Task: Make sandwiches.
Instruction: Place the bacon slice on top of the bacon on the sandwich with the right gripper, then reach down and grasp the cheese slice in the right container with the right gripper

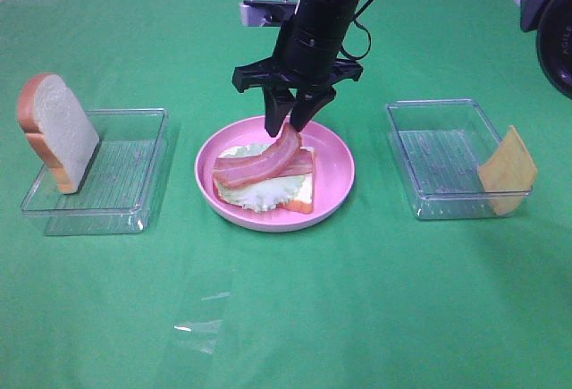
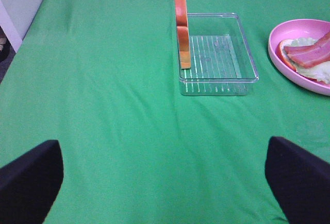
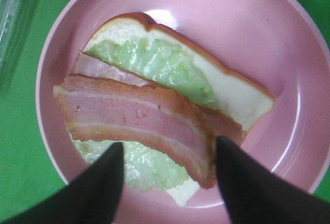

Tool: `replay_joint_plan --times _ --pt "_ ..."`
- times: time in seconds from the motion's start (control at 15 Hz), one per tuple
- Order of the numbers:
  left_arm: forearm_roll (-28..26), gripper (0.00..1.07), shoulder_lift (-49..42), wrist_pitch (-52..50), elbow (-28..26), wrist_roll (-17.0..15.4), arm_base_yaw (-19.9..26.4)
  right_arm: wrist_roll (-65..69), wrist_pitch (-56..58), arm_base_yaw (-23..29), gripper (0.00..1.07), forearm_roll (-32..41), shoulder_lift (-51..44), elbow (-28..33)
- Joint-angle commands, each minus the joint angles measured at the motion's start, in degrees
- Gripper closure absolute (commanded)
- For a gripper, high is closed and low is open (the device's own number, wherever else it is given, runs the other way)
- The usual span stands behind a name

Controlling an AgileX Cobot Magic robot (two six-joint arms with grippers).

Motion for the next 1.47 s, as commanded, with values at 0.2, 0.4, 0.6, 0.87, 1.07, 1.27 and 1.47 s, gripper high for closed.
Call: replay_joint_plan --times 0.2,0.4,0.6,0.87,1.07,1.27,1.47 --pt "0.0 0.09 -0.92 -0.57 0.23 0.0 0.0 4.81 2.18 -0.06 0.11 -4.87 -0.17 -0.86" --pt "0.0 0.09 -0.92 -0.57 0.23 0.0 0.0 5.1 7.56 -0.06 0.11 -5.16 -0.23 -3.61" --pt "0.0 0.09 -0.92 -0.57 0.23 0.0 0.0 4.93 7.56 -0.17 0.11 -5.5 -4.01 -3.61" --pt "0.0 0.09 -0.92 -0.57 0.23 0.0 0.0 5.56 7.56 -4.7 0.11 -9.28 -12.61 3.32" --pt "0.0 0.09 -0.92 -0.57 0.23 0.0 0.0 7.16 7.56 -13.41 0.11 -9.45 -19.65 15.3" --pt "0.0 0.09 -0.92 -0.57 0.23 0.0 0.0 7.33 7.56 -18.96 0.11 -9.91 -22.35 22.4" --pt "0.0 0.09 -0.92 -0.57 0.23 0.0 0.0 7.1 5.21 -25.9 0.11 -10.77 -23.95 30.83"
